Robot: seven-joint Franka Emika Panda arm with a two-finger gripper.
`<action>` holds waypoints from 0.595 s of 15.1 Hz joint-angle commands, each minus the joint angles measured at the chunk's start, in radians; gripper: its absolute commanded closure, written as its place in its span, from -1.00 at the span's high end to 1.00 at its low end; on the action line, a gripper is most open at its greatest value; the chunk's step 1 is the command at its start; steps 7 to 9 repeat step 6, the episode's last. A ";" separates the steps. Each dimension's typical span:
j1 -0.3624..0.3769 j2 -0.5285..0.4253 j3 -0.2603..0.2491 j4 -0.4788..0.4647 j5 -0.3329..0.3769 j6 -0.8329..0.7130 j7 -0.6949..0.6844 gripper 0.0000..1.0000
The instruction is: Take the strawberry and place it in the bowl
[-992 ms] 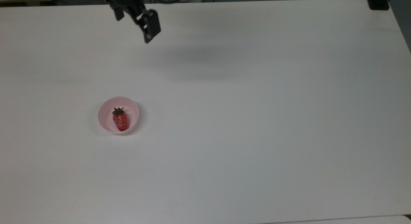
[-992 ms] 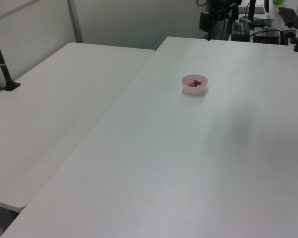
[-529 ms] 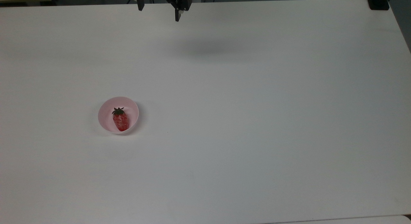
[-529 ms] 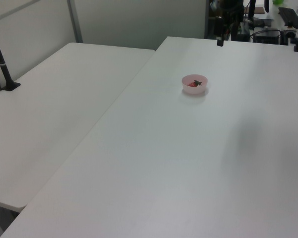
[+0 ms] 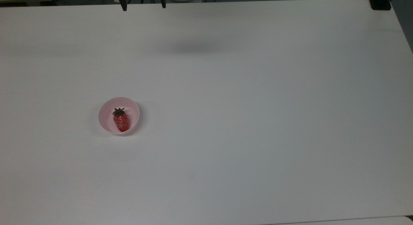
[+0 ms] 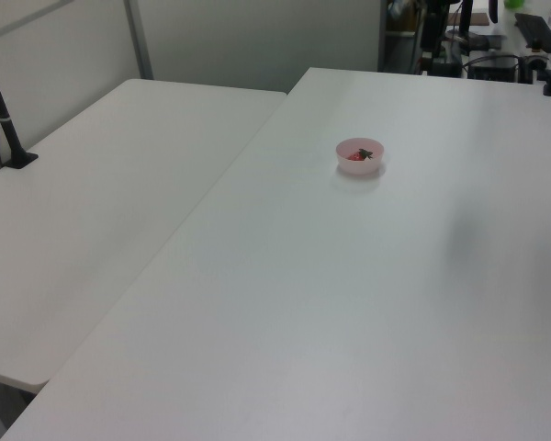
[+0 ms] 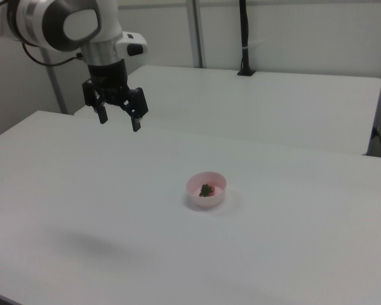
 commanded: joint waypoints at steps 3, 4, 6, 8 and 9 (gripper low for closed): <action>0.000 0.024 0.026 0.062 -0.055 -0.061 0.077 1.00; 0.002 0.023 0.026 0.059 -0.064 -0.061 0.089 1.00; 0.003 0.023 0.026 0.057 -0.066 -0.061 0.089 1.00; 0.003 0.023 0.026 0.057 -0.066 -0.061 0.089 1.00; 0.003 0.023 0.026 0.057 -0.066 -0.061 0.089 1.00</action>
